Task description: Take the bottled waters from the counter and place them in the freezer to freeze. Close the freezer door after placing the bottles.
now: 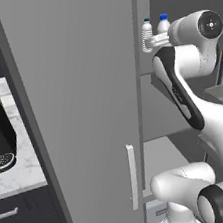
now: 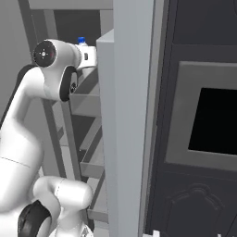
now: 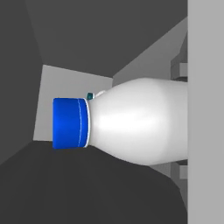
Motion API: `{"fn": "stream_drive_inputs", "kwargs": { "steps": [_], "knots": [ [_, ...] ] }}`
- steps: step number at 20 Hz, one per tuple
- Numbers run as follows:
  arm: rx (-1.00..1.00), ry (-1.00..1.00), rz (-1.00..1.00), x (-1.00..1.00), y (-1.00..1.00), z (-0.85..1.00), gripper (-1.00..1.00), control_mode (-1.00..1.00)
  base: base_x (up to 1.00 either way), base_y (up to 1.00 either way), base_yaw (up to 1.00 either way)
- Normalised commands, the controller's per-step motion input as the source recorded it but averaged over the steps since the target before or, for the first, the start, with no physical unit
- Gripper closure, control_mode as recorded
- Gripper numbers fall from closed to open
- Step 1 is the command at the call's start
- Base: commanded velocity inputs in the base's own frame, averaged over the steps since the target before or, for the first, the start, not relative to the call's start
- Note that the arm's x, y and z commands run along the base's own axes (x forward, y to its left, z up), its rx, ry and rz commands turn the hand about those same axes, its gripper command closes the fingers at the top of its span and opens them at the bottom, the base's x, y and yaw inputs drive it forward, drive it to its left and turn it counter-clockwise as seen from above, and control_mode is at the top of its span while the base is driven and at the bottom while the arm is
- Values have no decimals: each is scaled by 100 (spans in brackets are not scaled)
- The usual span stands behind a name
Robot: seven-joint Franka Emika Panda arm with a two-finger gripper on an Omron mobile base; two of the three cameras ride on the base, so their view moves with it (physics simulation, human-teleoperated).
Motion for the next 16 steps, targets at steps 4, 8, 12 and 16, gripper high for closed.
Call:
{"fn": "stream_drive_inputs", "kwargs": {
  "steps": [4, 8, 12, 16],
  "knots": [
    [1, 0, 0, 29, -8, -7, 100, -100, 0, 0, 0],
    [0, 0, 0, 39, 0, -5, 100, -100, 0, 0, 0],
    [0, 0, 0, 29, 0, -8, 100, -100, 0, 0, 0],
    [2, 0, 0, 21, 0, -9, 100, -100, 0, 0, 0]
  ]
}}
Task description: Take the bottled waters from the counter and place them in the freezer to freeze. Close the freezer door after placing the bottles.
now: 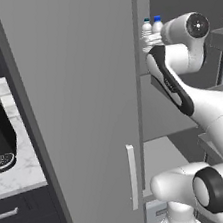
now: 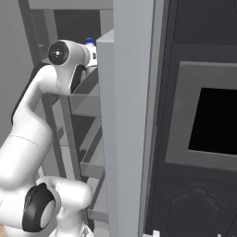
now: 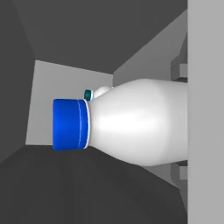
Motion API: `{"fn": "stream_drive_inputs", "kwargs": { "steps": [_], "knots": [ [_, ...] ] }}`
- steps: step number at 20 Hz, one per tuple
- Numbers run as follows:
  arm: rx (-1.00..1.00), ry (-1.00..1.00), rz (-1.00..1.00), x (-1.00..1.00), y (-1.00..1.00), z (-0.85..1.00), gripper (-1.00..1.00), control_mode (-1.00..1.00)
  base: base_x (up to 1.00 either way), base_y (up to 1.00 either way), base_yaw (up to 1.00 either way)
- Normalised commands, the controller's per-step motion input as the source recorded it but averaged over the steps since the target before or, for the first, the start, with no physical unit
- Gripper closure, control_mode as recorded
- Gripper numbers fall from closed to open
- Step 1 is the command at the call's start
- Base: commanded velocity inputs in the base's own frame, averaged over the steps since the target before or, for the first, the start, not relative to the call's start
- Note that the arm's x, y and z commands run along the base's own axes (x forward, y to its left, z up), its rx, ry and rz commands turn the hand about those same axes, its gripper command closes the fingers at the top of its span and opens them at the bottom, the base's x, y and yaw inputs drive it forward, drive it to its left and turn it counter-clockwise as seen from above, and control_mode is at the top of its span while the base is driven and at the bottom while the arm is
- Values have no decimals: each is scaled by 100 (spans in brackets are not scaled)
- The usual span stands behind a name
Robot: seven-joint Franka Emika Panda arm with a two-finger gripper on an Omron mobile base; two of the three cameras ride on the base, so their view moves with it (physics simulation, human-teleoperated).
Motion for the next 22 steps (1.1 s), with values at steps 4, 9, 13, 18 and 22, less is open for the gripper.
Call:
{"fn": "stream_drive_inputs", "kwargs": {
  "steps": [4, 9, 13, 18, 22],
  "knots": [
    [4, 0, 0, 22, 0, -6, 100, -100, 0, 0, 0],
    [4, 0, 0, 16, -4, -9, 100, -100, 0, 0, 0],
    [1, 0, 0, 9, -6, -20, 100, -100, 0, 0, 0],
    [0, 0, 0, 9, 0, -17, 100, -100, 0, 0, 0],
    [0, 0, 0, 6, 0, -14, 100, -100, 0, 0, 0]
  ]
}}
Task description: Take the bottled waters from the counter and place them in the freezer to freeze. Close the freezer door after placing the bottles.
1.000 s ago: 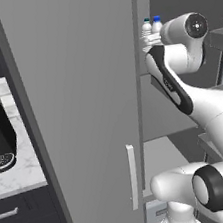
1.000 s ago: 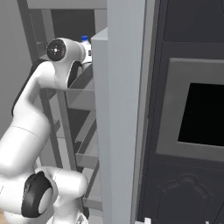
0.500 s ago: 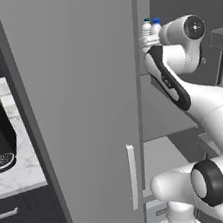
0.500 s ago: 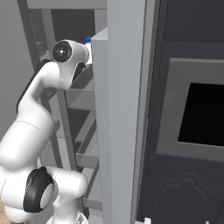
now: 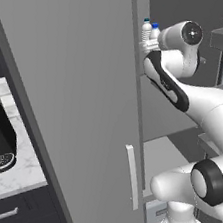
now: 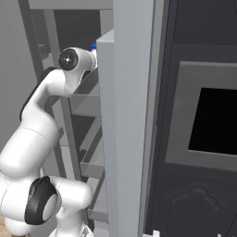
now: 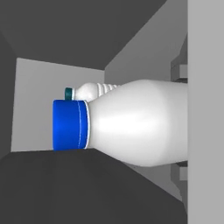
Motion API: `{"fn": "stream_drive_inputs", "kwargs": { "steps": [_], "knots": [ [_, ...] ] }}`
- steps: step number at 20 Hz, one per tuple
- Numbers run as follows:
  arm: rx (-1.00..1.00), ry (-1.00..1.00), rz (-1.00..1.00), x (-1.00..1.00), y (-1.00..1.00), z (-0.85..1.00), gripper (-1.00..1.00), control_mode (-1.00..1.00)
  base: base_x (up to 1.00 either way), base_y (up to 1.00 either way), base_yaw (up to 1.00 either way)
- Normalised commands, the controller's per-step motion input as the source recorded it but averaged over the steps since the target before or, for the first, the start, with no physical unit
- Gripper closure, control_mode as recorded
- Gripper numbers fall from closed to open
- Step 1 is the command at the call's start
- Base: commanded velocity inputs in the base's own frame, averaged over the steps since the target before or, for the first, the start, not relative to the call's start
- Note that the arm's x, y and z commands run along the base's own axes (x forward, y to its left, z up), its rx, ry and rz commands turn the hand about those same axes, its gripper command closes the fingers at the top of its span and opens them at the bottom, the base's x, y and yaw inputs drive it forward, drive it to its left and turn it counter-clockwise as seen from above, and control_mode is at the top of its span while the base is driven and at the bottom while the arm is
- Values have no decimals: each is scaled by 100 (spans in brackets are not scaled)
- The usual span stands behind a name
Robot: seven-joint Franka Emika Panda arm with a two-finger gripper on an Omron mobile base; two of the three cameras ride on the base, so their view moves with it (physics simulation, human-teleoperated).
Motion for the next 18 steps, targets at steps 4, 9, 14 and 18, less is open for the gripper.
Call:
{"fn": "stream_drive_inputs", "kwargs": {
  "steps": [4, 9, 14, 18],
  "knots": [
    [0, 0, 0, 7, 0, -17, 100, -100, 0, 0, 0],
    [0, -4, 0, 12, 0, -8, 100, -100, 0, 0, 0],
    [1, -1, 0, 11, 0, -13, 100, -100, 0, 0, 0],
    [1, -1, 0, 13, -1, -16, 100, -100, 0, 0, 0]
  ]
}}
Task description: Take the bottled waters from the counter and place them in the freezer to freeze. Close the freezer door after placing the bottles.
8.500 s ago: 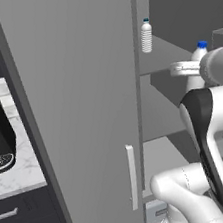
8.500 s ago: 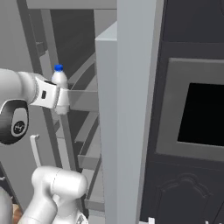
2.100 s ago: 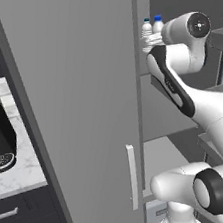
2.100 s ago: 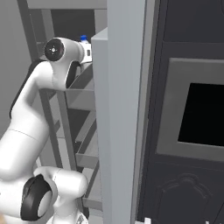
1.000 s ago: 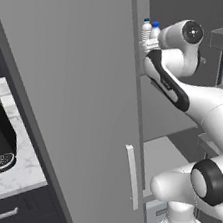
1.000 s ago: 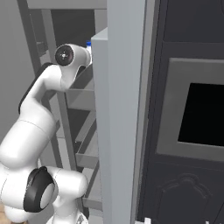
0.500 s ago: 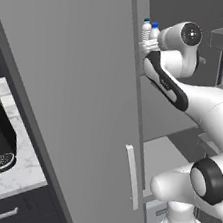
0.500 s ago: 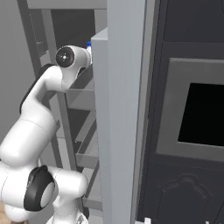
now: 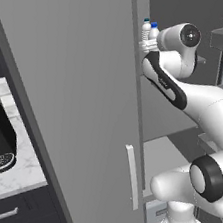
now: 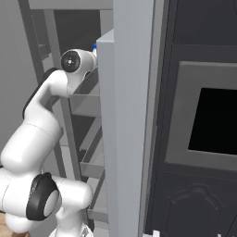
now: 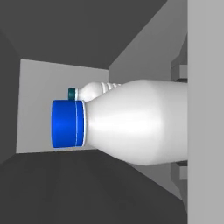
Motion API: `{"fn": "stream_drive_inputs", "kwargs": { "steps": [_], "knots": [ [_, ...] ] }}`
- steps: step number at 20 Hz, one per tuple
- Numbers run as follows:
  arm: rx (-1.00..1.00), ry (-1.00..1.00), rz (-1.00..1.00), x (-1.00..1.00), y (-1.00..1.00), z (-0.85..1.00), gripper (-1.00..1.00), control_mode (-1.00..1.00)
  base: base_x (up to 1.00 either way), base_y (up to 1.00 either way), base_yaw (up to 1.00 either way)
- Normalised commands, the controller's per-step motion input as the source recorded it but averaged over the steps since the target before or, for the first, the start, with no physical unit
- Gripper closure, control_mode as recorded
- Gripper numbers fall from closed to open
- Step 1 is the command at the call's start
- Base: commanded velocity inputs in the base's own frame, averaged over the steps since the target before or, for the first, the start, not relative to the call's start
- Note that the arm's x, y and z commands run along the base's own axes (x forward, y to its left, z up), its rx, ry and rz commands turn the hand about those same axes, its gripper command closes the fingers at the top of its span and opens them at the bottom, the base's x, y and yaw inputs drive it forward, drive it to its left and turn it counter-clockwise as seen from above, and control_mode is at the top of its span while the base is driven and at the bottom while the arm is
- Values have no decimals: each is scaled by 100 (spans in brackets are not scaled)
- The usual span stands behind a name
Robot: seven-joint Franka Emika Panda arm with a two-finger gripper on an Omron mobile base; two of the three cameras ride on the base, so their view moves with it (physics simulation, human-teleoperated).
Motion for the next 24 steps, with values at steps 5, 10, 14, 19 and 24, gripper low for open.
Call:
{"fn": "stream_drive_inputs", "kwargs": {
  "steps": [5, 10, 14, 19, 24],
  "knots": [
    [0, 0, 0, 1, 0, -4, 100, -100, 0, 0, 0],
    [0, 0, 0, 0, 0, 0, -100, -100, 0, 0, 0],
    [0, 0, 0, 0, 0, 0, -100, -100, 0, 0, 0],
    [0, 0, 0, 0, 0, 0, -100, -100, 0, 0, 0],
    [0, 0, 0, 0, 0, 0, -100, -100, 0, 0, 0]
  ]
}}
